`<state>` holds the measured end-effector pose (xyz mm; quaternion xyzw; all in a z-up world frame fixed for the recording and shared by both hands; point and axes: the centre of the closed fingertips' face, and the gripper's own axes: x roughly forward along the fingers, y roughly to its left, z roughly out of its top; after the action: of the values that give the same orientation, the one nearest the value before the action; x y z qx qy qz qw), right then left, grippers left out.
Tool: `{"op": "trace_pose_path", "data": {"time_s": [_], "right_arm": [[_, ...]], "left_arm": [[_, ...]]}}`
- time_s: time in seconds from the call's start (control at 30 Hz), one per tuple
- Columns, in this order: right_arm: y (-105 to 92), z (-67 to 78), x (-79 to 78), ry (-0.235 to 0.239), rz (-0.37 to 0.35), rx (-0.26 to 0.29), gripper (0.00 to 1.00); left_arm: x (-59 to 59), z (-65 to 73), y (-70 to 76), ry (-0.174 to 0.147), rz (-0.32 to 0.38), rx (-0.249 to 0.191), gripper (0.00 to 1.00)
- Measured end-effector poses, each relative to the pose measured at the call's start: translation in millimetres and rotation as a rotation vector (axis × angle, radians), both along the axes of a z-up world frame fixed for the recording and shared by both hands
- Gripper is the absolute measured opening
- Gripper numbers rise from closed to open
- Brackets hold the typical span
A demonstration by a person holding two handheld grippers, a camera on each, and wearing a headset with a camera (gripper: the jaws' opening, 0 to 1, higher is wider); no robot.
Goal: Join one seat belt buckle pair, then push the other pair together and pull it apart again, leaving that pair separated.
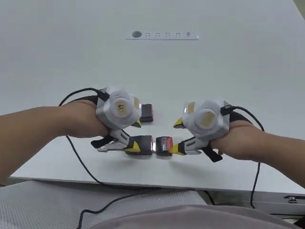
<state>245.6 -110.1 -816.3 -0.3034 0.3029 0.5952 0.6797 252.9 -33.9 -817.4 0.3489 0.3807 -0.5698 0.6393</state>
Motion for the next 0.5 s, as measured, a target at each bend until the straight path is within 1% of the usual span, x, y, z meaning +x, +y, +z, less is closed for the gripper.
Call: {"op": "trace_pose_path", "data": {"time_s": [0.07, 0.13, 0.23, 0.27, 0.3, 0.33, 0.37, 0.4, 0.43, 0.47, 0.5], "right_arm": [[-3.8, 0.9, 2.5, -0.009, 0.002, -0.005, 0.40], [-10.1, 0.5, 8.7, -0.014, -0.001, -0.013, 0.40], [-22.0, -1.9, 19.0, -0.025, -0.010, -0.036, 0.39], [-25.3, -2.6, 21.8, -0.031, -0.013, -0.041, 0.39], [-28.5, -4.1, 24.8, -0.040, -0.011, -0.050, 0.39], [-34.9, -7.3, 29.2, -0.040, -0.015, -0.067, 0.39], [-39.2, -9.0, 32.7, -0.044, -0.019, -0.077, 0.39], [-45.9, -10.8, 37.0, -0.044, -0.025, -0.092, 0.39], [-49.8, -11.0, 40.1, -0.043, -0.032, -0.096, 0.39], [-53.5, -11.2, 43.0, -0.044, -0.038, -0.100, 0.40], [-60.1, -13.2, 49.9, -0.047, -0.049, -0.109, 0.40]], "left_arm": [[5.8, 0.8, 0.7, 0.002, 0.009, -0.004, 0.42], [11.5, 1.1, 2.1, -0.012, 0.012, 0.000, 0.43], [25.1, 1.5, 6.7, -0.030, 0.026, 0.007, 0.43], [28.7, 0.4, 8.7, -0.029, 0.027, 0.016, 0.43], [34.3, -1.6, 12.3, -0.036, 0.026, 0.036, 0.42], [38.2, -2.3, 14.0, -0.039, 0.024, 0.042, 0.42], [42.0, -2.6, 15.6, -0.039, 0.028, 0.046, 0.42], [48.3, -2.7, 18.1, -0.038, 0.040, 0.048, 0.43], [51.2, -1.8, 19.0, -0.038, 0.052, 0.047, 0.43], [53.9, -1.5, 20.3, -0.041, 0.057, 0.049, 0.43], [58.0, -2.2, 23.0, -0.049, 0.057, 0.052, 0.44]]}}
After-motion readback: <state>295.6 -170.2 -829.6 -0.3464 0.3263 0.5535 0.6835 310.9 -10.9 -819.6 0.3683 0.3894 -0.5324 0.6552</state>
